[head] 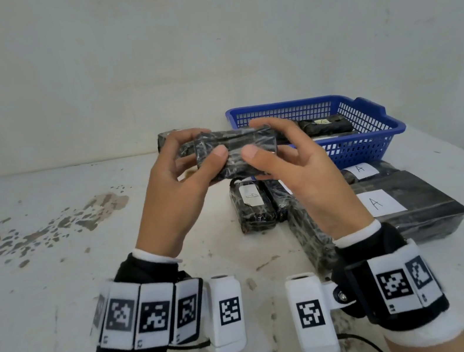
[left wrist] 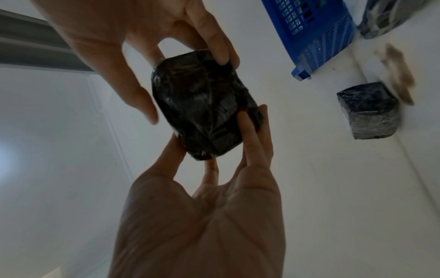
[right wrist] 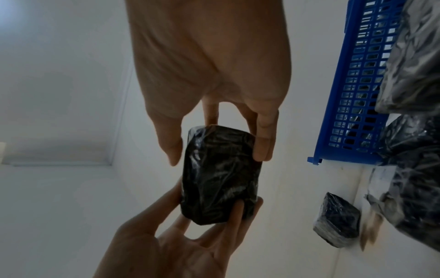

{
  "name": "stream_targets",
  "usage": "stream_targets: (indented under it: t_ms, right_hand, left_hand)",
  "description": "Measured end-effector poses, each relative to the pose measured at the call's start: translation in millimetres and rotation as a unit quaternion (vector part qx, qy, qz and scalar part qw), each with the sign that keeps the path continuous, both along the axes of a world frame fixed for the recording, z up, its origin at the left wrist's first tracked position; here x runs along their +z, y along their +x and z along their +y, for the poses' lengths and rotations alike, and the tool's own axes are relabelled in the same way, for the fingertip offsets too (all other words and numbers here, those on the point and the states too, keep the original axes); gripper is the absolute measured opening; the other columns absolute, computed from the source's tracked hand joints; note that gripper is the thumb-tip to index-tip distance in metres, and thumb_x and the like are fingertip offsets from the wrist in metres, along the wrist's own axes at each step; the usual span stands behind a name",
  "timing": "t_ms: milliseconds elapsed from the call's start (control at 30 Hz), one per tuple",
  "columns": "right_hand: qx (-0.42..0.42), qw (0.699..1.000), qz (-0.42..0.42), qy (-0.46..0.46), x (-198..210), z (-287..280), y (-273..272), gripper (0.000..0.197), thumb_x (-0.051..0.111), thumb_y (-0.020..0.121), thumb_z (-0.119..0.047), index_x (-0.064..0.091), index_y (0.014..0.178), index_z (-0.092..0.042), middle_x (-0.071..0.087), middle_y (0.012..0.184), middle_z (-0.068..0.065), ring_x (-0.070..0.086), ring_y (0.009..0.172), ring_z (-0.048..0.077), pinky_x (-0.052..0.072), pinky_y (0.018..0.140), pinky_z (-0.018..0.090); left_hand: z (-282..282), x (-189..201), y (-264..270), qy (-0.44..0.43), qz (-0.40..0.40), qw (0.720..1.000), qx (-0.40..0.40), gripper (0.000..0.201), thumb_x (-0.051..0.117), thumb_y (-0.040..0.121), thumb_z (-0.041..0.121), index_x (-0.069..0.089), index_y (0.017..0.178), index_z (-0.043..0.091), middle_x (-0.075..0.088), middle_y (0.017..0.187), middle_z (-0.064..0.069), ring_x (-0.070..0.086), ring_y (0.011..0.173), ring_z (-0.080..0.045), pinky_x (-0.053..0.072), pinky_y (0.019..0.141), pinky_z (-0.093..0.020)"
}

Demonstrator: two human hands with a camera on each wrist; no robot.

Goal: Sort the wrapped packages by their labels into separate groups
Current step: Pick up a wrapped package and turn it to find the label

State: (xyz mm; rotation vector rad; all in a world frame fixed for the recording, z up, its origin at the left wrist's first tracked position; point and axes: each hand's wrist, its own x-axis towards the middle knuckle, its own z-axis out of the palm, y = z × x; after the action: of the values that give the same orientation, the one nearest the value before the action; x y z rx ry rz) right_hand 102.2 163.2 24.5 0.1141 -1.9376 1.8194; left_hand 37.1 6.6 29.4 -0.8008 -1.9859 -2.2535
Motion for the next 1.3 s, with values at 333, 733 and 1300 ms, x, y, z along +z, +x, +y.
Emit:
stream_targets:
  t_ms: [333,733,1300]
  right_hand:
    - [-0.015,0.999,0.006,0.028,1.0,0.0,1.0,0.031,0.077,0.081,-0.036,0.065,0.108,-0.029,0.072,0.103,-0.012,0.070,0.093,0.036,0.056,0.087,0.057]
    - [0.012,1.000,-0.016,0.013,-0.6,4.4,0.1,0.071,0.069,0.093,-0.013,0.035,0.152,-0.034,0.061,0.139,-0.004,0.072,0.095,0.016,0.057,0.077,0.029]
    - [-0.017,1.000,-0.002,-0.021,0.0,0.7,-1.0,0.019,0.070,0.092,-0.016,0.055,0.100,-0.026,0.071,0.105,0.015,0.074,0.081,0.021,0.061,0.063,0.040]
  left_hand:
    - [0.1,1.8,4.8,-0.019,0.020,1.000,-0.011,0.025,0.070,0.084,0.034,0.059,0.103,0.023,0.070,0.109,-0.005,0.069,0.098,-0.022,0.059,0.076,-0.033]
    - [1.0,1.6,2.5,-0.012,-0.032,0.999,-0.012,0.053,0.071,0.086,0.021,0.051,0.134,0.022,0.068,0.117,-0.006,0.067,0.103,-0.025,0.058,0.074,-0.032]
    - [0.5,2.2,3.1,-0.025,-0.020,0.999,0.005,0.043,0.071,0.086,0.033,0.055,0.125,0.024,0.069,0.112,-0.004,0.068,0.101,-0.018,0.058,0.079,-0.029]
